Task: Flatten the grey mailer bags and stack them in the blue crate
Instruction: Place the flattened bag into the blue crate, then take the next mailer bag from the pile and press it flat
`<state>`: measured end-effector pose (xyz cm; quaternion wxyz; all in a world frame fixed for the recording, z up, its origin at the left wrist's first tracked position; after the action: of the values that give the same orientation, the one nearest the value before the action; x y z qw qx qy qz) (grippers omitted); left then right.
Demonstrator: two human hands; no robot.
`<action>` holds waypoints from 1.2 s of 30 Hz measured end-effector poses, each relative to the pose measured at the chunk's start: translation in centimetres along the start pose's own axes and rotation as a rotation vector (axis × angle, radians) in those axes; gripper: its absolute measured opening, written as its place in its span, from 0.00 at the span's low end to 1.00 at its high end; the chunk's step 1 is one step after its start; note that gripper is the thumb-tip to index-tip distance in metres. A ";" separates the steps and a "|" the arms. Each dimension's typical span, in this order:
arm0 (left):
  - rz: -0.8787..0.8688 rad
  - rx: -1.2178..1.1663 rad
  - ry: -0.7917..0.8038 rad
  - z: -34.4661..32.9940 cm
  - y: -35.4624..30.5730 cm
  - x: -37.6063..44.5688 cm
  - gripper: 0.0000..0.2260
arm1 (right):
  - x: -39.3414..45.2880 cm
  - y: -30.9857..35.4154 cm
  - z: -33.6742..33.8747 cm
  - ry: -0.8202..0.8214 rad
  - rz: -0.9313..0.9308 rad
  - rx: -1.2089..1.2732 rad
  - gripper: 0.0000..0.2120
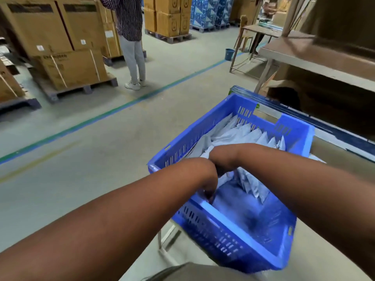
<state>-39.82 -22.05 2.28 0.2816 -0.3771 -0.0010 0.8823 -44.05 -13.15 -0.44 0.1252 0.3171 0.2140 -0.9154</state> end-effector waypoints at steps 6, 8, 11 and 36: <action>-0.005 0.052 -0.190 1.9 0.5 0.8 0.13 | -0.7 -1.0 1.2 -0.241 0.031 -0.051 0.05; 0.023 0.079 -0.166 1.6 0.5 0.8 0.19 | -1.4 -0.6 1.9 -0.298 -0.012 -0.200 0.02; 0.066 0.071 -0.142 1.4 0.4 1.0 0.27 | -2.0 0.0 2.3 -0.319 -0.075 -0.280 0.03; -0.416 0.207 -0.485 8.0 -27.5 -10.6 0.16 | -35.4 -16.7 -7.6 -0.234 -0.518 0.161 0.21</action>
<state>-25.53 -2.50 20.95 0.4838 -0.1172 -0.0554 0.8655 -19.01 8.44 21.82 -0.1144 0.1532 0.1984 -0.9613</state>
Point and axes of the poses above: each hand's wrist, its own x-axis towards the middle knuckle, its own z-axis out of the back of the hand, y = z × x, the point moved 9 cm from there along x, towards the middle knuckle, and after that the axes turned 14 degrees about -x, right-handed, at the moved point
